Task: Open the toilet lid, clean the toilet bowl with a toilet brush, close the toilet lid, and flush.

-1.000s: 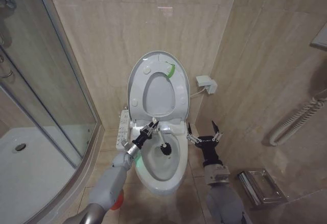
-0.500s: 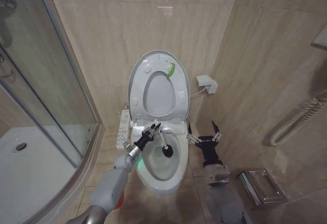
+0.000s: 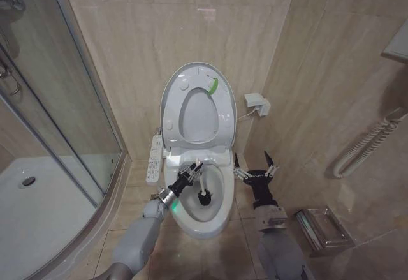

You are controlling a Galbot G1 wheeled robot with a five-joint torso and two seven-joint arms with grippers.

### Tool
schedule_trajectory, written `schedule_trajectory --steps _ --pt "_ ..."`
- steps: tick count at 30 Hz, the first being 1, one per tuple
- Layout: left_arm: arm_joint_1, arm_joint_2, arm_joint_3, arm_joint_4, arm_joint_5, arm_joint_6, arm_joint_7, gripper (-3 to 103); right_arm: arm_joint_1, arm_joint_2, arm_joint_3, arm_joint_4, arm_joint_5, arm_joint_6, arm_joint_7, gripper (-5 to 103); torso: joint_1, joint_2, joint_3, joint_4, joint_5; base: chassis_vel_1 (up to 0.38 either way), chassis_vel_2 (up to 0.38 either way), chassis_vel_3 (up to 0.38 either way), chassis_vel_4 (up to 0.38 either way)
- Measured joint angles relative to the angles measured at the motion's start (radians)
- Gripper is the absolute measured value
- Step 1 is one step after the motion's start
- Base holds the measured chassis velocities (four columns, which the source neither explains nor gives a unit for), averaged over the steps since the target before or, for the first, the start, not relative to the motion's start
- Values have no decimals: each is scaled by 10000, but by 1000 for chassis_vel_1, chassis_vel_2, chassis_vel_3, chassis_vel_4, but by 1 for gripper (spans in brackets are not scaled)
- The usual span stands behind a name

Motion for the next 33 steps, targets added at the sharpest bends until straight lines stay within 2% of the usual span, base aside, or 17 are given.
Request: schedule_trajectory --steps 4,8,12,16,20,27,29,33 --pt "-57 189 -30 64 1070 -393 -125 20 0 0 0 1 0 0 0 100 0 -1 1 -2 0 0 0 0 0" --pt "37 283 -20 -67 1243 -486 -189 20 0 0 0 0 0 0 0 100 1 -1 1 1 0 0 0 0 0" --pt "151 287 76 -412 772 -412 -192 20 0 0 0 0 0 0 0 100 1 -1 2 2 -1 0 0 0 0" --pt "160 170 117 -1014 -156 -192 -146 20 0 0 0 0 0 0 0 100 1 -1 1 -1 0 0 0 0 0" --pt "14 40 0 -1261 -548 -75 -36 20 0 0 0 1 0 0 0 100 1 -1 1 -2 1 0 0 0 0" --pt "-81 -95 -94 -1088 -1425 147 172 20 0 0 0 0 0 0 0 100 1 -1 1 1 1 0 0 0 0" --pt "-44 -174 -121 -872 -1943 345 193 20 0 0 0 1 0 0 0 100 1 -1 1 0 1 0 0 0 0" --pt "-52 -328 -315 -326 -2290 506 282 20 0 0 0 0 -1 0 0 100 0 -1 1 1 1 0 0 0 0"
